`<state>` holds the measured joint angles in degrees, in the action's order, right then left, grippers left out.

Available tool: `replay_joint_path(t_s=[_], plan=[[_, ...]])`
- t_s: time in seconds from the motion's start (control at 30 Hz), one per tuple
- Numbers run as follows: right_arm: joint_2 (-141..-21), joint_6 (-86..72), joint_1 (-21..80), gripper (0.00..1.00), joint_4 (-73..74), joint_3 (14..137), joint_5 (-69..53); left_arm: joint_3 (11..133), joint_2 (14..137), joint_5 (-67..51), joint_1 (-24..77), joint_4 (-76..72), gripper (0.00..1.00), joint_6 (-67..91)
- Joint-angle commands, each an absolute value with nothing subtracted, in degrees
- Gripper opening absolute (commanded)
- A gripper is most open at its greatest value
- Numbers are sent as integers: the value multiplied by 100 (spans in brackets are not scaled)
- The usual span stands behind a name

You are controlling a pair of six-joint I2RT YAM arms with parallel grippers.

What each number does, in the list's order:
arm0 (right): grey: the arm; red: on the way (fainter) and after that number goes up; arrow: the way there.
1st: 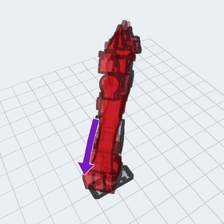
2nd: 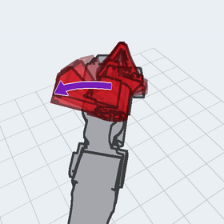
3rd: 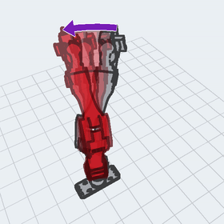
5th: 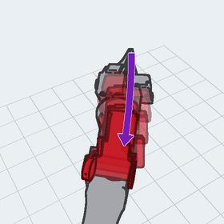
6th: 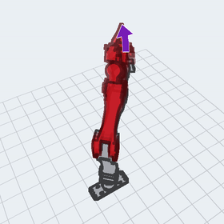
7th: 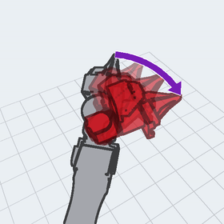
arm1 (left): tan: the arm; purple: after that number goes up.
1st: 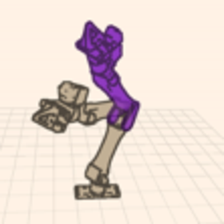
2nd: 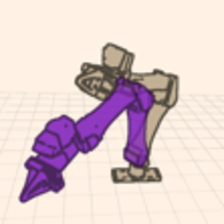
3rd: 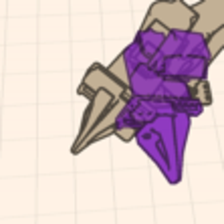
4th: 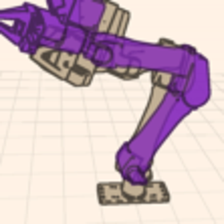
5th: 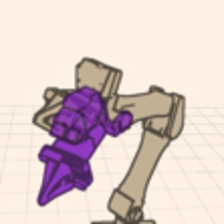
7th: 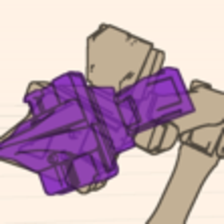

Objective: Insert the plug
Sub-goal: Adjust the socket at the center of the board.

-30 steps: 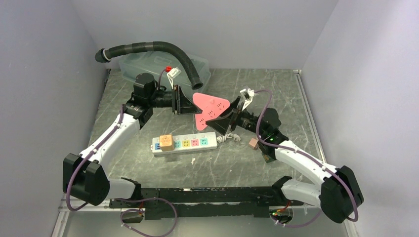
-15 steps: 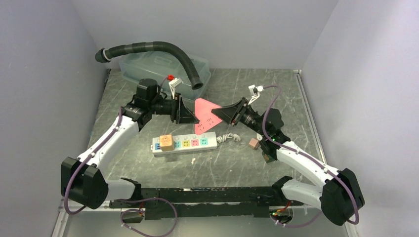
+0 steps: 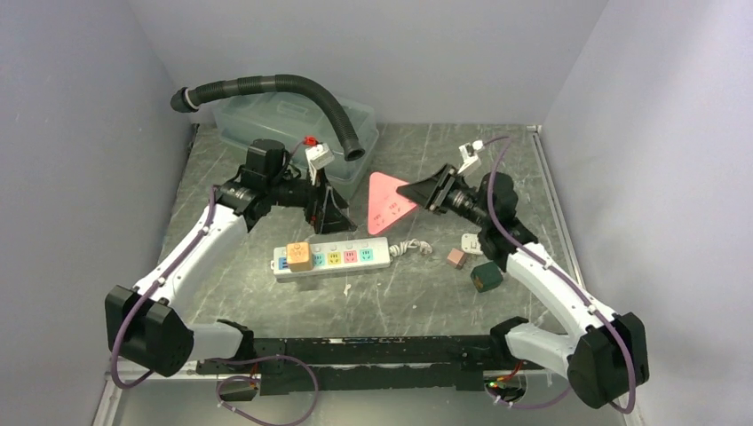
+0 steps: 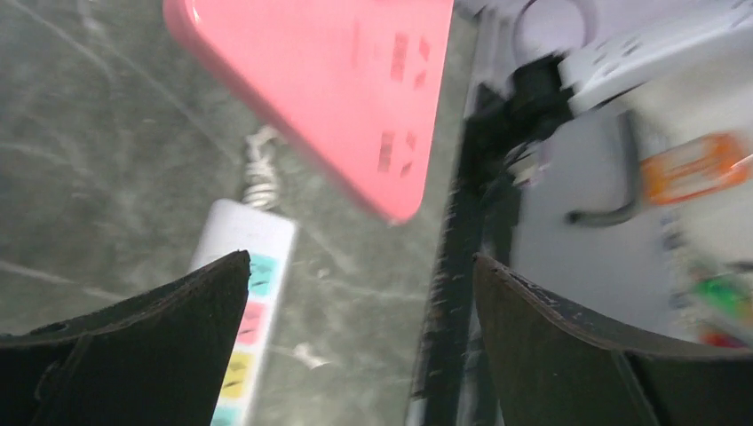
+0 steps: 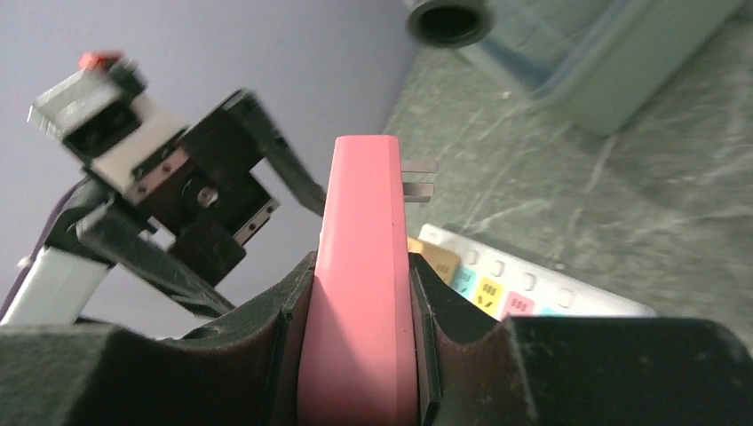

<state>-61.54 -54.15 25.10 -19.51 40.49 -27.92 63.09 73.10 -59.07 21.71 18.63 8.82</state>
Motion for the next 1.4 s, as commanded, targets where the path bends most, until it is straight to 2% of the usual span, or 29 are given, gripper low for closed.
replay_joint_path(t_s=[0.0,0.13,0.27,0.4,0.7,1.03,1.2,1.23,1.3,1.37], plan=[[-6046,-4944,1977,0,-175,4666,-3257,6742,7441,-4904,2419,4452,100,-3255],[-5698,-4775,1879,0,713,4297,-3089,5724,7171,-3292,2999,4289,100,-4655],[-5300,-4928,1764,0,902,3841,-3004,5422,7447,-2342,3687,4167,100,-4742],[-5194,-4850,1649,0,1101,3737,-3056,5437,8008,-1707,3972,3816,100,-4740],[-5037,-4579,1444,0,1279,3698,-3321,6006,9097,-1002,4008,3384,100,-4637],[-5142,-4456,1010,0,1258,3574,-3965,6350,10057,-826,4008,3592,99,-4036],[-5186,-4380,753,0,1326,3602,-4215,6745,10348,-890,4016,3716,69,-3110],[-5197,-4372,686,0,1316,3596,-4268,6788,10379,-818,4029,3677,61,-2911],[-5254,-4358,593,0,1284,3579,-4351,6923,10473,-619,4027,3608,39,-2409],[-5350,-4407,508,0,1135,3521,-4456,7187,10651,-432,4063,3660,28,-1741]])
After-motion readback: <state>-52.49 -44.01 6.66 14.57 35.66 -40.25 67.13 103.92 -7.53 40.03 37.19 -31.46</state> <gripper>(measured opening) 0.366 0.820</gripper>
